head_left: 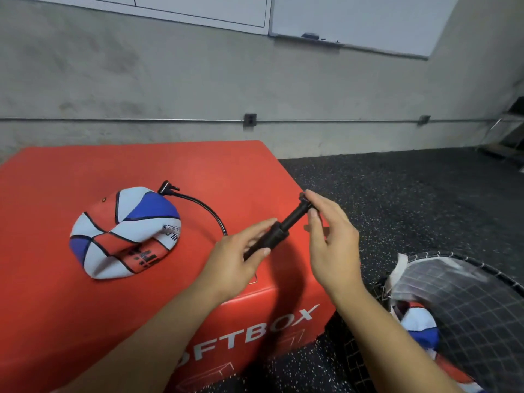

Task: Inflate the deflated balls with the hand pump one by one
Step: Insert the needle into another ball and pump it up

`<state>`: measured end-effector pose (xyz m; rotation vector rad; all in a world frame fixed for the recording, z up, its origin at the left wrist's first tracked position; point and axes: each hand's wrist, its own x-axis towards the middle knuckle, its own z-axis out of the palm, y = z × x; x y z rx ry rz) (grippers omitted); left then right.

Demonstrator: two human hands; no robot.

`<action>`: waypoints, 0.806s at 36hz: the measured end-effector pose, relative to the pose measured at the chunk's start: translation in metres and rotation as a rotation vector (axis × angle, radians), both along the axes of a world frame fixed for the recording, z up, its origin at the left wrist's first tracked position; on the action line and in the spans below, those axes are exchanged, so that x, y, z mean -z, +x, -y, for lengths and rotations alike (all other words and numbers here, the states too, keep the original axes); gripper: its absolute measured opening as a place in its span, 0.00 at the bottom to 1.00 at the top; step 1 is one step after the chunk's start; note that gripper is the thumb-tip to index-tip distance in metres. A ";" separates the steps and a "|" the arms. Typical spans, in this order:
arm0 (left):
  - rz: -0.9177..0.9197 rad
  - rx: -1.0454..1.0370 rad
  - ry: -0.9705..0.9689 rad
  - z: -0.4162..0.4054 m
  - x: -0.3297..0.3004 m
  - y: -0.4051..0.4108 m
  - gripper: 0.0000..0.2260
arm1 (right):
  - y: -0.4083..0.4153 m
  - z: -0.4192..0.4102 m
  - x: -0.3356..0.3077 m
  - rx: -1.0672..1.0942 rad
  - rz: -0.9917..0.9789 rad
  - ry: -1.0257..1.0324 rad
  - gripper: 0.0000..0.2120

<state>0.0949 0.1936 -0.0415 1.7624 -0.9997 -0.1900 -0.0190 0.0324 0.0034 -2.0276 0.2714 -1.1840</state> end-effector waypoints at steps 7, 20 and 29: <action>-0.006 -0.011 -0.024 0.002 -0.001 0.003 0.27 | 0.007 -0.010 0.017 -0.065 -0.097 -0.012 0.16; 0.014 0.019 -0.007 -0.004 -0.012 -0.007 0.29 | -0.005 0.003 -0.004 -0.075 -0.025 0.122 0.14; 0.121 0.037 0.096 0.000 -0.009 -0.012 0.27 | -0.033 0.043 -0.043 0.053 0.126 0.244 0.15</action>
